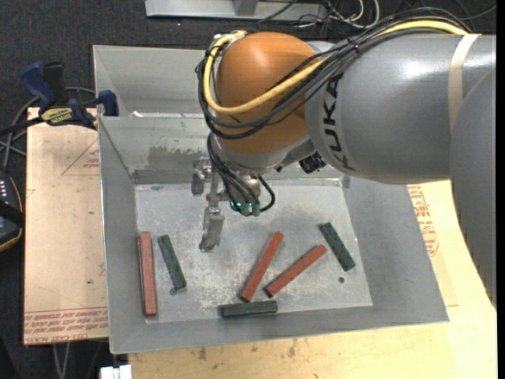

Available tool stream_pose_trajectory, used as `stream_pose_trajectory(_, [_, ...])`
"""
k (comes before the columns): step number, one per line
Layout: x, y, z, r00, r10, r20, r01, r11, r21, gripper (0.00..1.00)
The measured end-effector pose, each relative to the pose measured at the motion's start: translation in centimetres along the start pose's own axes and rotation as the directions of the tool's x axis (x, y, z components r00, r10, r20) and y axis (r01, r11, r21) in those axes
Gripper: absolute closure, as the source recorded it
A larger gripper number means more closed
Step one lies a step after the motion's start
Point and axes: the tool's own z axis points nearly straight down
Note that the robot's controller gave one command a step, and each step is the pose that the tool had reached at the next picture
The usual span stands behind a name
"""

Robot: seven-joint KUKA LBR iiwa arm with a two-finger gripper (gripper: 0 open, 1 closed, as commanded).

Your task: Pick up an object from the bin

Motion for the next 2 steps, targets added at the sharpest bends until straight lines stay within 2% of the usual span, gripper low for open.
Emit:
stream_pose_trajectory(1, [0.9,2.2,16.5,0.995,-0.099,0.006,0.099,0.995,-0.001,0.00])
stream_pose_trajectory(2, [-3.4,-6.5,8.2,0.999,0.036,0.018,-0.036,0.999,0.000,0.00])
